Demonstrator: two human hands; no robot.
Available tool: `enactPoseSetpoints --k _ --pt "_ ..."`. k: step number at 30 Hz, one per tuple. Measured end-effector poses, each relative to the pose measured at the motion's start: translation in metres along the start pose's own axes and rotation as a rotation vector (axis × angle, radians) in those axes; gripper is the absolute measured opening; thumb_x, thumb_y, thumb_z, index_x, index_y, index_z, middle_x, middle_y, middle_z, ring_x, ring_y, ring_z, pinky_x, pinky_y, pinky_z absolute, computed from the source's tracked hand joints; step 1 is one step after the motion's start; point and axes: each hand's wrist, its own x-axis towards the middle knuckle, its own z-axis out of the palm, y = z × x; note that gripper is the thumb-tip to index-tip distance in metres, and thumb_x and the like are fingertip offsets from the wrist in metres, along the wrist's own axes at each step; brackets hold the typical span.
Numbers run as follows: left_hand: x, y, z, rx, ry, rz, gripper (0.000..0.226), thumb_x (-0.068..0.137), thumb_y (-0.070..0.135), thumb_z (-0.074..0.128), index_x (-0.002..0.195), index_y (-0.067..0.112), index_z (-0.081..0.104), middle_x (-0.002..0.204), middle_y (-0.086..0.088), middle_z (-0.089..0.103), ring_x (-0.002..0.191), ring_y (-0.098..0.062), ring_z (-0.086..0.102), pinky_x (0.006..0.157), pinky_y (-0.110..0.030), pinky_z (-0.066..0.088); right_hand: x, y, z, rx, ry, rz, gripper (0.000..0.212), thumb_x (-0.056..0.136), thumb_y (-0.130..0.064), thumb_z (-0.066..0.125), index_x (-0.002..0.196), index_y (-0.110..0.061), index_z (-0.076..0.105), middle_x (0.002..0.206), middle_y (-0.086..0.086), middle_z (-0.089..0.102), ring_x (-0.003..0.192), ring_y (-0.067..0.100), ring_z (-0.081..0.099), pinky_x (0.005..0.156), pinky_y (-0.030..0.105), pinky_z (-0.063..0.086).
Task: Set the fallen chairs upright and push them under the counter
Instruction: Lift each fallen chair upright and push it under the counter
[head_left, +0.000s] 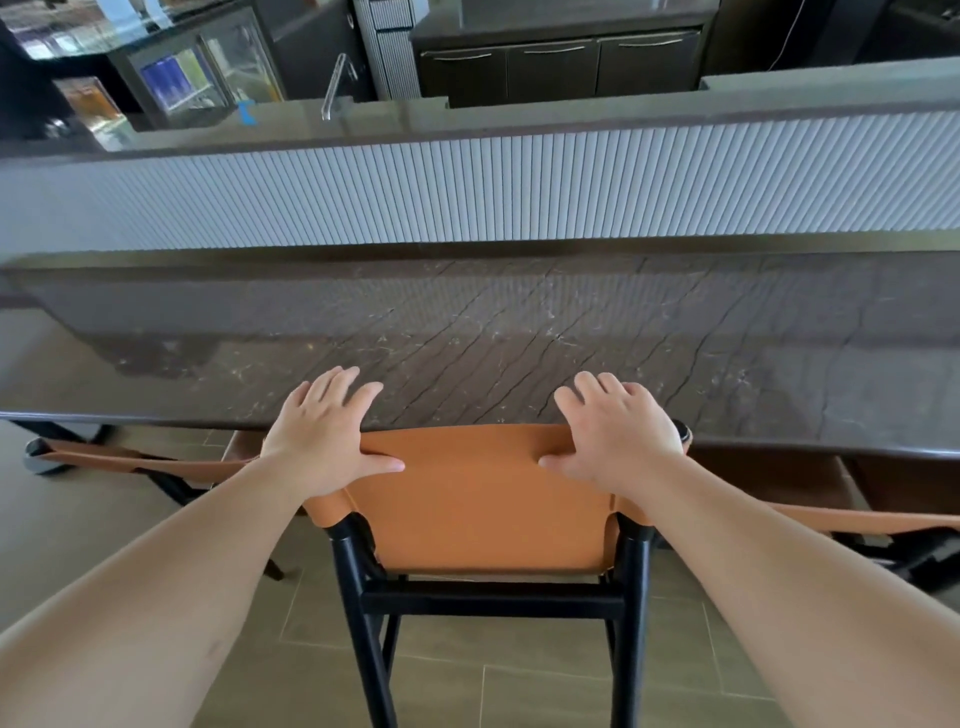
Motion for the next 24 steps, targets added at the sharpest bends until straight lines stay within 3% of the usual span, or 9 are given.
enactPoseSetpoints --k 9,16,24 --pt "0.025 -0.017 0.001 0.052 0.014 0.123 0.112 0.064 0.097 0.032 0.152 0.029 0.017 0.162 -0.006 0.007 0.150 -0.026 0.000 0.119 -0.052 0.010 -0.003 -0.014 0.001 0.049 -0.034 0.098 0.060 0.080 -0.074 0.042 0.115 -0.024 0.046 0.111 -0.002 0.048 0.105 0.021 0.048 0.080 0.036 0.043" --pt "0.065 -0.037 -0.003 0.250 0.071 0.340 0.118 0.064 0.100 0.010 0.152 0.025 0.026 0.163 -0.010 0.017 0.150 -0.029 0.006 0.118 -0.057 0.001 0.001 -0.031 0.002 0.026 -0.025 0.159 0.057 0.083 -0.069 0.043 0.116 -0.023 0.046 0.110 -0.002 0.051 0.104 0.021 0.050 0.077 0.034 0.043" --pt "0.063 -0.045 0.003 0.034 -0.004 0.383 0.113 0.065 0.097 0.026 0.153 0.027 0.012 0.163 -0.006 0.006 0.150 -0.024 -0.004 0.121 -0.049 -0.005 0.007 -0.035 0.001 -0.010 -0.019 0.160 0.067 0.081 -0.077 0.040 0.120 -0.024 0.049 0.115 -0.002 0.053 0.106 0.021 0.051 0.083 0.034 0.045"
